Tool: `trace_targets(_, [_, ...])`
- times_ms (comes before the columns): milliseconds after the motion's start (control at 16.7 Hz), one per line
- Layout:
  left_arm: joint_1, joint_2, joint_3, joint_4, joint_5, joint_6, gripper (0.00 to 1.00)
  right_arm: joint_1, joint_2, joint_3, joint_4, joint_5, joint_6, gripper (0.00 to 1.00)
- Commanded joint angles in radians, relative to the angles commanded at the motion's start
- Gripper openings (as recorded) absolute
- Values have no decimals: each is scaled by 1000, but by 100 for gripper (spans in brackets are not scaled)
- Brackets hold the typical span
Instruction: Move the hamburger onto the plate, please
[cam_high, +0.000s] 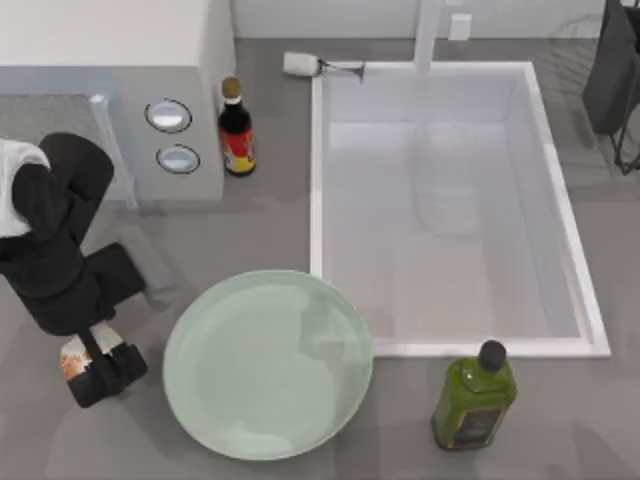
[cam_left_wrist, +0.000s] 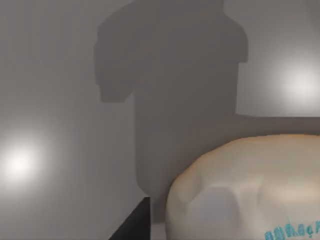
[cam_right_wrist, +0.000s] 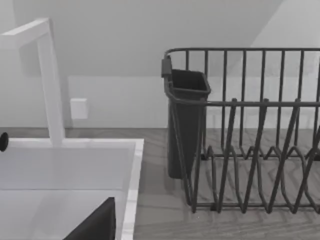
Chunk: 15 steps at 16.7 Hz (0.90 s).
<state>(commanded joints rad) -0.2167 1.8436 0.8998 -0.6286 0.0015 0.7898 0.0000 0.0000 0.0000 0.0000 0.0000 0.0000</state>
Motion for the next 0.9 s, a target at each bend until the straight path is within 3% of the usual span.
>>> trace_targets(300, [0,0,0,0,0,0,0,0,0,0,0,0,0,100])
trace_targets(600, [2,-91,81,-143,19,-7,0,0,0,0,0,0,0,100])
trace_targets(900, [-1,-176,220,-400,18,-9,0,0,0,0,0,0,0,100])
